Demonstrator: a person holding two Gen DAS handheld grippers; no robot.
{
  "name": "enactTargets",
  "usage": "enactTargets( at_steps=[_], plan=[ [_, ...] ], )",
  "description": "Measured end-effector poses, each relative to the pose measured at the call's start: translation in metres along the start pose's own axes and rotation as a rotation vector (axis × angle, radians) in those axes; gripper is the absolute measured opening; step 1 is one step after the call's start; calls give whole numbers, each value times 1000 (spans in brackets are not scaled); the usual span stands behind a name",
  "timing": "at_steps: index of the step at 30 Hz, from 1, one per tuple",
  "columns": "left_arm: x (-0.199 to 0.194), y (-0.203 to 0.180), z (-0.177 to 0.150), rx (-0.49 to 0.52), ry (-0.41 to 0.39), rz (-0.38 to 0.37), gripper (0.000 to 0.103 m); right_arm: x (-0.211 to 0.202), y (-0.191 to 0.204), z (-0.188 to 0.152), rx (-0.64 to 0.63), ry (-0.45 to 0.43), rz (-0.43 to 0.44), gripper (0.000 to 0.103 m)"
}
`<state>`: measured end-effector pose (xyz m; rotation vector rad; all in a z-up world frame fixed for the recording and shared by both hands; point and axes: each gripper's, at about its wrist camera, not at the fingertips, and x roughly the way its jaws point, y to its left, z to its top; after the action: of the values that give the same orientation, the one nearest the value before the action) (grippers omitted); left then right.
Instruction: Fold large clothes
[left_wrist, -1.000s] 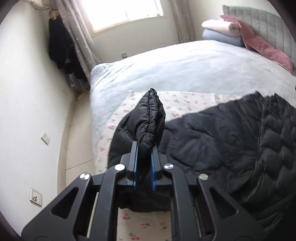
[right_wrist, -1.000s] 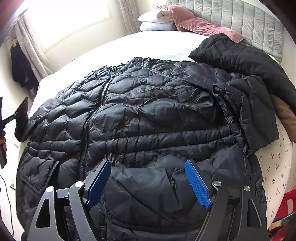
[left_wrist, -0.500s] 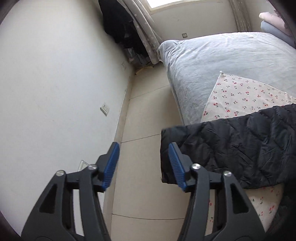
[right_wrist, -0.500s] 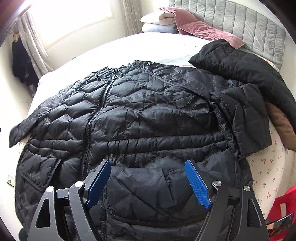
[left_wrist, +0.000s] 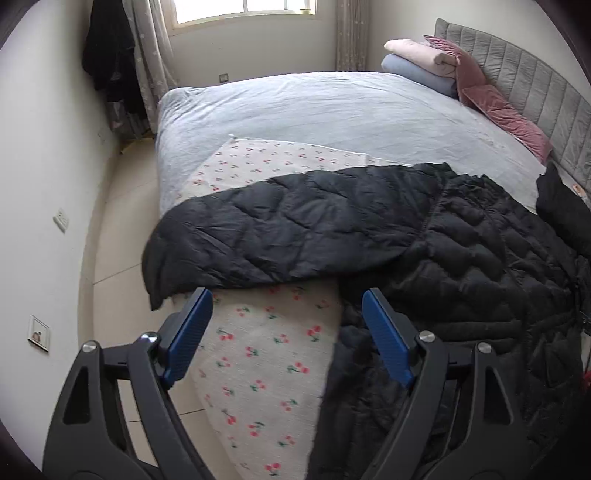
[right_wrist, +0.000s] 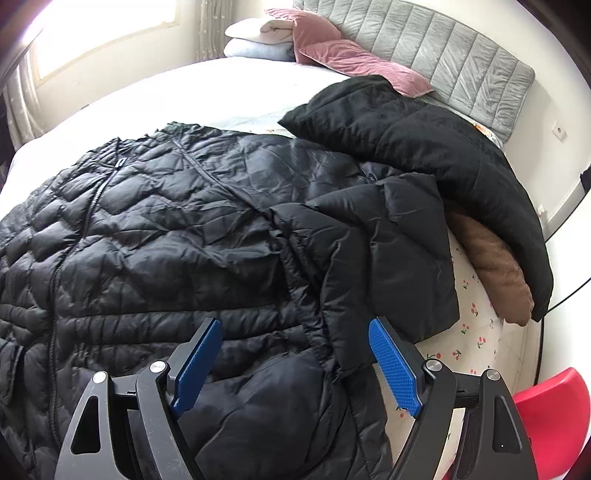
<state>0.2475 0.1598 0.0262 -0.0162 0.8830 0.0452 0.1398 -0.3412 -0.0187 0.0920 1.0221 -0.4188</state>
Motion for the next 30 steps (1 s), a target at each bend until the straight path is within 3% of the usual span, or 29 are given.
enactTargets(
  at_steps=[3, 8, 10, 13, 23, 30],
  plan=[
    [-5, -35, -19, -6, 25, -124, 84, 24, -15, 4, 19, 44, -24, 83],
    [-1, -88, -50, 26, 78, -246, 84, 45, -29, 3, 28, 59, -24, 79],
    [-2, -100, -61, 43, 107, -272, 84, 44, -33, -1, 42, 43, -9, 46],
    [5, -118, -71, 66, 147, -293, 84, 37, -40, -5, 53, 33, 15, 14],
    [-2, -141, -80, 139, 147, -318, 84, -48, -62, 1, 14, -87, -70, 9],
    [-11, -145, -81, 174, 139, -316, 84, -72, -118, 28, 23, -99, -191, 9]
  ],
)
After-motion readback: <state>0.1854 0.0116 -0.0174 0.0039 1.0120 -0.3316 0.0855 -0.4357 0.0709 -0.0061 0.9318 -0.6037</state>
